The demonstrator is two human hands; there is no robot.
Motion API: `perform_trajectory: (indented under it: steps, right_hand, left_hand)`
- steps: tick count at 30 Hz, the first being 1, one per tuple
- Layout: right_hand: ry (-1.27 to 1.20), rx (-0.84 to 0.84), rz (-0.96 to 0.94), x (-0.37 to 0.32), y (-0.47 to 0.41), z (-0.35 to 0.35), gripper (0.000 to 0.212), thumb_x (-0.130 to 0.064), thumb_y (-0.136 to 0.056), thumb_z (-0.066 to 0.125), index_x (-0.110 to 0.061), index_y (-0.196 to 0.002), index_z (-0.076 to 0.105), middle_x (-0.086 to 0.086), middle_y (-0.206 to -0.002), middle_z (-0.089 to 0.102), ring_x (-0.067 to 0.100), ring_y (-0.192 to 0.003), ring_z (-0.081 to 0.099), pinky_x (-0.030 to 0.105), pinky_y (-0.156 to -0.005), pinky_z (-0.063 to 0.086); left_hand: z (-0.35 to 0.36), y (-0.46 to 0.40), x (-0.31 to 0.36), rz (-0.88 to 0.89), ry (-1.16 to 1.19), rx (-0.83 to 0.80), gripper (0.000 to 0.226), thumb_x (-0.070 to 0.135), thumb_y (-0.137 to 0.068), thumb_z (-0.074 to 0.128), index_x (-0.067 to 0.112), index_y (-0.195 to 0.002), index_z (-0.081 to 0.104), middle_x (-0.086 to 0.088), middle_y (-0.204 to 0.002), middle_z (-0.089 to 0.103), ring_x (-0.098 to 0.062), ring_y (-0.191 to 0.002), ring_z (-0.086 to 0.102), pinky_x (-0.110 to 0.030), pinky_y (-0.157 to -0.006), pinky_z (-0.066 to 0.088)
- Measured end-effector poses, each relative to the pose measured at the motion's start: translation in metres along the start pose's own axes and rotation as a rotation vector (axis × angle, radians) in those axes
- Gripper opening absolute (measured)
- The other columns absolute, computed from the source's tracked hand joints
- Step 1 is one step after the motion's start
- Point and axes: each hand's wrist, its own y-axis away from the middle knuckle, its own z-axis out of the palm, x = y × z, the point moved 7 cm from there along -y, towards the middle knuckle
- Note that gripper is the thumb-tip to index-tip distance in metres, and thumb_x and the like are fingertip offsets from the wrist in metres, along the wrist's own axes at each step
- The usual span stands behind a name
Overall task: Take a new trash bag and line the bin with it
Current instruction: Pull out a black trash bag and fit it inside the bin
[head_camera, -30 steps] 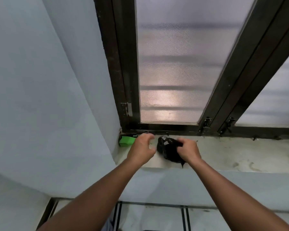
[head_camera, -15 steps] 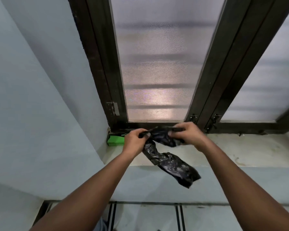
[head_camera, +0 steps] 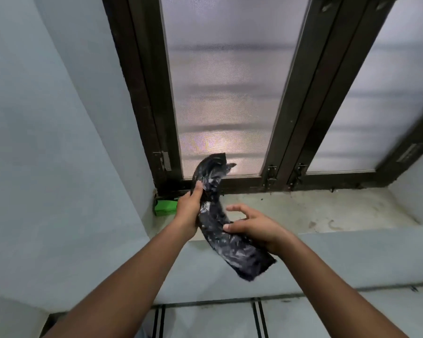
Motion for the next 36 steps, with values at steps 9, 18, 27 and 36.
perform_trajectory:
  steps: [9,18,27,36]
  right_hand:
    - [-0.331,0.446,-0.167,0.003,0.020,0.044,0.032,-0.004,-0.085,0.077,-0.016,-0.115,0.073,0.014,-0.113,0.075,0.031,-0.103,0.073,0.046,-0.087,0.062]
    - [-0.136,0.707,-0.078,0.030,0.071,0.095,0.014,-0.010,-0.086,0.077,-0.018,-0.098,0.073,0.014,-0.120,0.068,0.021,-0.091,0.071,0.032,-0.079,0.061]
    - [-0.155,0.377,-0.165,0.023,0.130,0.162,0.025,-0.038,-0.090,0.076,-0.016,-0.100,0.078,0.007,-0.100,0.080,0.024,-0.093,0.077,0.037,-0.082,0.064]
    - [-0.901,0.336,-0.088,0.047,0.164,0.165,0.021,-0.022,-0.106,0.052,-0.011,-0.118,0.065,0.006,-0.095,0.074,0.018,-0.088,0.069,0.033,-0.078,0.055]
  left_hand:
    - [-0.029,0.076,-0.033,-0.346,-0.264,-0.425,0.016,0.006,-0.089,0.076,0.008,-0.105,0.072,-0.006,-0.087,0.081,-0.019,-0.084,0.076,-0.034,-0.081,0.062]
    - [-0.081,0.098,-0.035,-0.052,-0.214,-0.109,0.052,0.059,-0.077,0.083,0.010,-0.082,0.068,0.001,-0.052,0.046,-0.015,-0.045,0.031,-0.024,-0.043,0.023]
    - [-0.096,0.150,-0.036,-0.071,-0.261,-0.101,0.086,0.092,-0.082,0.037,0.015,-0.101,0.073,-0.011,-0.088,0.073,-0.028,-0.075,0.065,-0.026,-0.051,0.046]
    - [-0.118,0.215,-0.044,0.133,-0.272,-0.247,0.062,0.051,-0.074,0.088,0.027,-0.120,0.054,-0.006,-0.090,0.067,-0.010,-0.055,0.050,-0.023,-0.043,0.031]
